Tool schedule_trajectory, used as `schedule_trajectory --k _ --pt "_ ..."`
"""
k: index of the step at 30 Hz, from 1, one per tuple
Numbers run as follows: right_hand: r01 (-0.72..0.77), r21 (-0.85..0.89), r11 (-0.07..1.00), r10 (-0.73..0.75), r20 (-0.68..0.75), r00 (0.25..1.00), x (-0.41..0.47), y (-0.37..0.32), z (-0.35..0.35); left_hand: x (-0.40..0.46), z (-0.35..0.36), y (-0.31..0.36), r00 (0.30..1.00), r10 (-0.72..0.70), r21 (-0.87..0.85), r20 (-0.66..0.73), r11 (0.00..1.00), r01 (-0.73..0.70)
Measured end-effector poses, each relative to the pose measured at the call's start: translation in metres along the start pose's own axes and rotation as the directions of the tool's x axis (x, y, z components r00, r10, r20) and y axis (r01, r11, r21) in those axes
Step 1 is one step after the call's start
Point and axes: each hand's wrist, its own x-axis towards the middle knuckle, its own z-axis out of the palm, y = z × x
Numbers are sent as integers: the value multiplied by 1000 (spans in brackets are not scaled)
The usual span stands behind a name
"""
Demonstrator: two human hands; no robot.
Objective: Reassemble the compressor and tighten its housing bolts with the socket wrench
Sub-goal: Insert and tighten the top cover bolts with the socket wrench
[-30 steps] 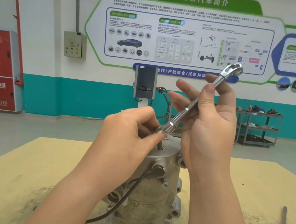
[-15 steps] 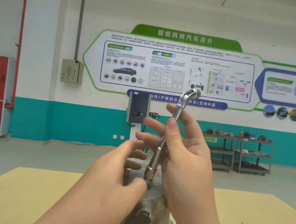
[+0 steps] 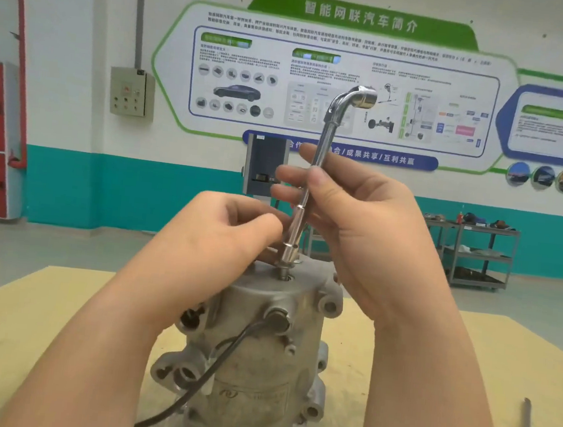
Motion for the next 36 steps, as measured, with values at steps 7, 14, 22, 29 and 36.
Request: schedule_trajectory --k 7,14,22,29,36 --pt "63 -91 994 -78 -182 980 7 18 13 -4 7 1 996 33 -50 -78 998 -37" --pt "7 -67 998 -11 -72 997 7 24 10 -5 7 -1 995 53 -79 -81 995 -59" --pt "-79 269 960 101 -68 993 6 21 4 -4 9 -2 993 56 -97 -101 993 -66" --pt "-139 283 949 130 49 990 5 25 0 -2 11 -6 979 106 -14 -173 994 -110" --pt "-119 303 945 110 47 993 5 23 2 -7 6 -4 995 102 -100 7 990 -101"
